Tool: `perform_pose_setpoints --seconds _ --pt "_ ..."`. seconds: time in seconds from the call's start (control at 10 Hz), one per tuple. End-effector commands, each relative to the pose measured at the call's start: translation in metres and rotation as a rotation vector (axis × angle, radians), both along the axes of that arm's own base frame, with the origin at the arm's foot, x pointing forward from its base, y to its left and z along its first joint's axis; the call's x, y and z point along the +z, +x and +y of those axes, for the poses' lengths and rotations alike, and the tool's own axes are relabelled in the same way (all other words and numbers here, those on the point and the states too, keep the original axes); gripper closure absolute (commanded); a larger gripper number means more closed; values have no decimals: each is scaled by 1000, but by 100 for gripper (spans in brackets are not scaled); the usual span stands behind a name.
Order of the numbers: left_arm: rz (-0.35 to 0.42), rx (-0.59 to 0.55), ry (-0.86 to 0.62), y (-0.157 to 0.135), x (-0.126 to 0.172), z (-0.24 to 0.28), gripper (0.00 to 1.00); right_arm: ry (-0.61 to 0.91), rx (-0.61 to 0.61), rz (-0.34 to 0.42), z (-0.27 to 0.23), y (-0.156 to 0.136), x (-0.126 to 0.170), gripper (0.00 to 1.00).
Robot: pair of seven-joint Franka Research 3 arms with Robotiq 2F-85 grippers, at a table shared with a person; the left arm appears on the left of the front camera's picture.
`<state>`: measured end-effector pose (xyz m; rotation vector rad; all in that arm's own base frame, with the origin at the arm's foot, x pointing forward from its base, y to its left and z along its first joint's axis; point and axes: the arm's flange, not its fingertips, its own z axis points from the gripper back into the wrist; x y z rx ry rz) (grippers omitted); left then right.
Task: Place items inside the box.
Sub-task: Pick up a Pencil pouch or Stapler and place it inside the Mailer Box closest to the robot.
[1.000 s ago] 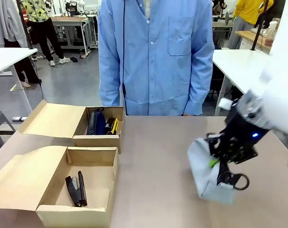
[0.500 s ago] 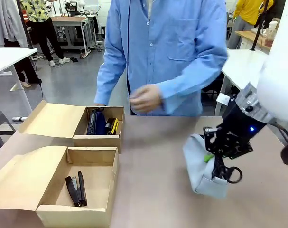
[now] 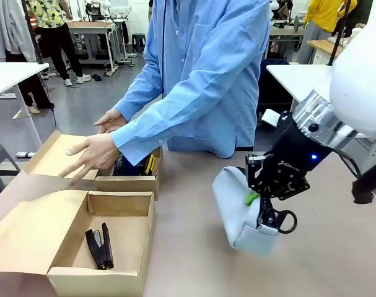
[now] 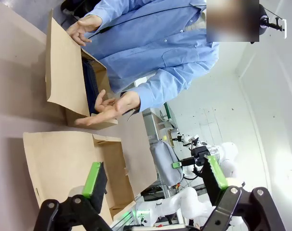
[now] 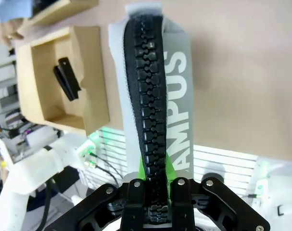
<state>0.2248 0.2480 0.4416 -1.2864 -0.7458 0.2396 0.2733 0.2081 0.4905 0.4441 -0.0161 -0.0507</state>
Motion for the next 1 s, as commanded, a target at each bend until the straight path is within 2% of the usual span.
perform_pose_setpoints --seconds 0.0,0.1,0.3,0.4,0.5,0.9 --pt "-31 6 -7 1 1 0 0 22 -69 21 -81 -19 -13 89" --pt "-31 6 -7 1 1 0 0 48 -110 -32 -109 -32 -18 89" --pt "-31 6 -7 1 1 0 0 24 -214 -63 -142 -35 -43 89" --pt "-31 6 -7 1 1 0 0 20 -212 -49 -144 -33 -53 89" --pt "-31 6 -7 1 1 0 0 30 -194 -63 -144 -31 -55 89" --pt "-31 6 -7 1 1 0 0 -14 -179 -27 -133 -22 -54 89"
